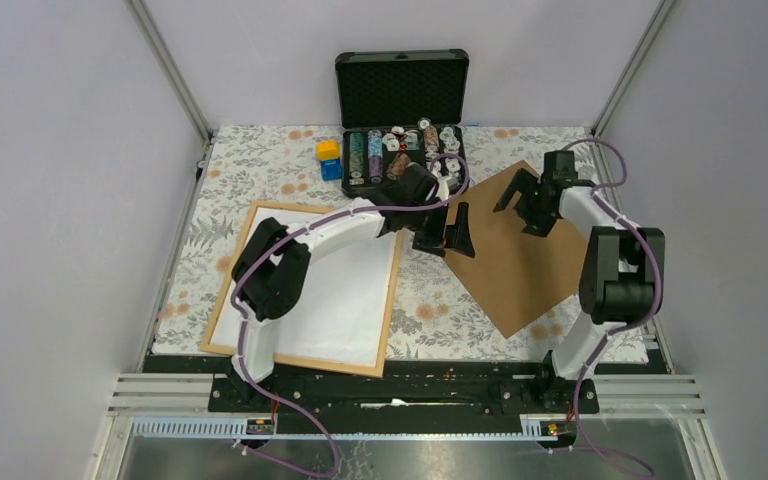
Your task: Put the photo into the frame
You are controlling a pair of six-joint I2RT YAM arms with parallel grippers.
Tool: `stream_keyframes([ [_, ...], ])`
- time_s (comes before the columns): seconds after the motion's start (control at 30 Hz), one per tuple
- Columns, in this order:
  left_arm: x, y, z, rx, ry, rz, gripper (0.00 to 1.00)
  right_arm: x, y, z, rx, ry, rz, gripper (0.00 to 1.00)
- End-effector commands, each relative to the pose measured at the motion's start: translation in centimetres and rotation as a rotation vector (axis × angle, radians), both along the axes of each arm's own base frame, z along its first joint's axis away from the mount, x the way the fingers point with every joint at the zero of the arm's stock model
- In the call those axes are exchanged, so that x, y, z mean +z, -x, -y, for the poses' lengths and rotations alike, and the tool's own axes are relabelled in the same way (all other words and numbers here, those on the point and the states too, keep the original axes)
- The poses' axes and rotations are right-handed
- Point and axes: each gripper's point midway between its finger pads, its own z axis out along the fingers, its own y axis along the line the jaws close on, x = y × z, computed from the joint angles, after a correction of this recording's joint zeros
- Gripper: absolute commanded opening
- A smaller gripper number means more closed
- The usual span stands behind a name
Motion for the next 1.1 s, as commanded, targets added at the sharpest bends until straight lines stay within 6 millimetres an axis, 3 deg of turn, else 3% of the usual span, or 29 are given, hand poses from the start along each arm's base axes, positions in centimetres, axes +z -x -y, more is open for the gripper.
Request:
stream_keyframes([
  [0.0, 3.4, -0.5, -0.6, 0.018, 0.042, 0.105, 0.99, -3.2, 0.4, 1.0, -0.002, 0.076, -0.085, 1.00],
  [0.2, 2.5, -0.5, 0.5, 0.002, 0.056, 0.078, 0.99, -7.8, 6.3, 0.7, -0.034, 0.060, -0.227, 1.00],
  [0.33, 1.0, -0.8, 1.6, -0.013, 0.057, 0.056, 0.99, -8.4, 10.7, -2.8, -0.039, -0.097, -0.252, 1.00],
  [0.4, -0.1, -1.1, 2.0, -0.016, 0.046, 0.039, 0.99, -7.5, 11.7, -4.5, -0.024, -0.179, -0.227, 1.00],
  [0.5, -1.7, -1.6, 2.5, -0.016, 0.029, 0.019, 0.99, -4.2, 10.5, -3.8, -0.002, -0.130, -0.123, 1.00],
  [0.63, -3.6, -1.9, 2.9, -0.022, 0.009, -0.025, 0.99, 0.8, 7.5, 2.4, -0.067, 0.160, -0.004, 1.00],
  [0.73, -4.2, -2.2, 2.7, -0.011, -0.008, -0.026, 0.99, 3.1, 6.5, 7.2, -0.191, 0.161, 0.059, 1.00],
  [0.8, -4.2, -2.4, 2.5, -0.002, -0.017, -0.017, 0.99, 3.6, 5.7, 9.3, -0.224, 0.161, 0.107, 1.00],
  [0.9, -3.9, -3.0, 2.1, 0.029, -0.031, 0.009, 0.99, 3.0, 4.0, 9.9, -0.179, 0.175, 0.080, 1.00],
  [1.07, -2.8, -3.5, 1.1, 0.094, -0.045, 0.051, 0.99, 1.7, -1.0, 7.7, -0.113, 0.054, 0.124, 1.00],
])
